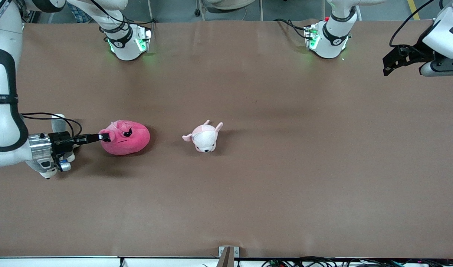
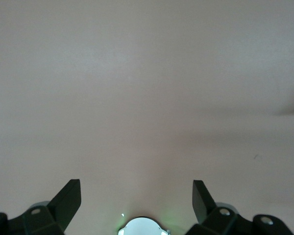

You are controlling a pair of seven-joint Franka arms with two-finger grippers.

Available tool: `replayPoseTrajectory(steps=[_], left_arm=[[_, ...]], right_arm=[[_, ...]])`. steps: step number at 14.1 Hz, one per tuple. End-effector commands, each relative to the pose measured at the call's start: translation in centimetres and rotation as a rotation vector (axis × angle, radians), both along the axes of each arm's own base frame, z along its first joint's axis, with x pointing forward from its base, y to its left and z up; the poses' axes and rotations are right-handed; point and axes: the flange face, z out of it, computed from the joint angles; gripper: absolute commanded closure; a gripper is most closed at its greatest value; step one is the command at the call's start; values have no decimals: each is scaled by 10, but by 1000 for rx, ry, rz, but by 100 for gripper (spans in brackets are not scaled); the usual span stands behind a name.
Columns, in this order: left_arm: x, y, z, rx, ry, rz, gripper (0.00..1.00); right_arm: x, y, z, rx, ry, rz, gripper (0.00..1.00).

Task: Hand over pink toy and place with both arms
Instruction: 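Open the right gripper and draw it back from the pink plush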

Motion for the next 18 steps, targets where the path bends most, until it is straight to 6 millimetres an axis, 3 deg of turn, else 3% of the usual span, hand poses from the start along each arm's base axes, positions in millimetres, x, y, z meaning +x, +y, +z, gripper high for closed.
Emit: replayPoseTrajectory(steps=[1,2,3,8,13,15,18], left_arm=[[-8,-9,1,-24,-14,-16,0],[-8,-10,0,-24,-13,-14,0],[-8,-9,0,-25,-13,-15,0],[-2,-7,-2,-27,-15,-19,0],[8,-4,-10,-31,-17,-14,0],[10,-4,-12,-31,-15,-14,0],[17,-3,-17,-32,-18,-12,0]], right_arm=[[-1,-4,-3,48,-15,-8,78],[1,-3,1,39,-18,-17,18],[4,-5,12,26,-39,-19,0],[12,-31,122,-156,-159,-28,0],[-5,-49,231,-437,-297,35,0],[-12,-45,274,-531,-361,66,0],[-34,-21,330,-678,-432,114,0]])
